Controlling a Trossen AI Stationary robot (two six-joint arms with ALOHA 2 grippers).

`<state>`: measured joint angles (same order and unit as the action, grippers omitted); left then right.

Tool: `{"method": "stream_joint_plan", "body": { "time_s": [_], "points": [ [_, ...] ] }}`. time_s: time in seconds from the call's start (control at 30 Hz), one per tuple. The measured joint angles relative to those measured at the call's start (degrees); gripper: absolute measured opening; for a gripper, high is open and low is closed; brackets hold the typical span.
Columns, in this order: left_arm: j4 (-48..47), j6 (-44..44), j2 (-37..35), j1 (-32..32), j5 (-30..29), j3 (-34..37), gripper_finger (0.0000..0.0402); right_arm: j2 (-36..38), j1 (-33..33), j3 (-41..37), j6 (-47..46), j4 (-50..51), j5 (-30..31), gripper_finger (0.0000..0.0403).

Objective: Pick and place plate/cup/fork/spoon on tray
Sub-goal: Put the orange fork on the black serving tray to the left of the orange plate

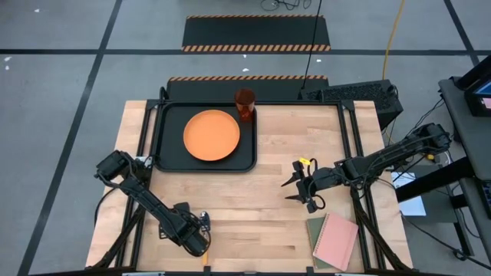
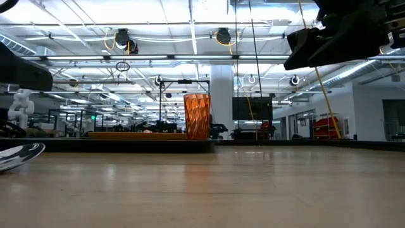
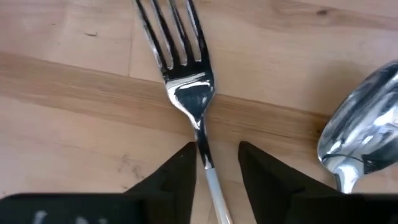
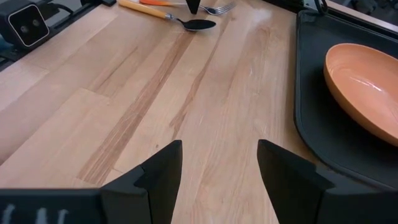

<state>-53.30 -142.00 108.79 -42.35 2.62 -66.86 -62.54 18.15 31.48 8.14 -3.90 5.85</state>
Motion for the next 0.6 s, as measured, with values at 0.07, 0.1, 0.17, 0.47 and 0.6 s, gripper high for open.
{"method": "stream_joint_plan", "body": {
  "time_s": [0.07,0.1,0.17,0.47,0.6],
  "points": [
    [0.1,0.4,0.0,0.1,-0.1,0.0,0.0098,0.0,0.0,0.0,0.0,0.0,0.0,0.0203],
    [0.2,0.4,0.1,0.1,-0.2,0.0,0.0087,0.0,0.0,0.0,0.0,-0.1,0.0,0.0203],
    [0.2,0.5,0.1,0.1,-0.3,0.0,0.0068,0.0,0.0,0.0,0.0,0.0,0.0,0.0203],
    [0.3,2.0,0.1,0.4,-0.1,0.1,0.0028,0.0,0.0,0.0,0.0,0.0,0.0,0.0203],
    [0.3,2.7,0.2,1.0,0.4,0.1,0.0029,0.0,0.0,0.0,0.0,0.0,0.0,0.0203]
  ]
}}
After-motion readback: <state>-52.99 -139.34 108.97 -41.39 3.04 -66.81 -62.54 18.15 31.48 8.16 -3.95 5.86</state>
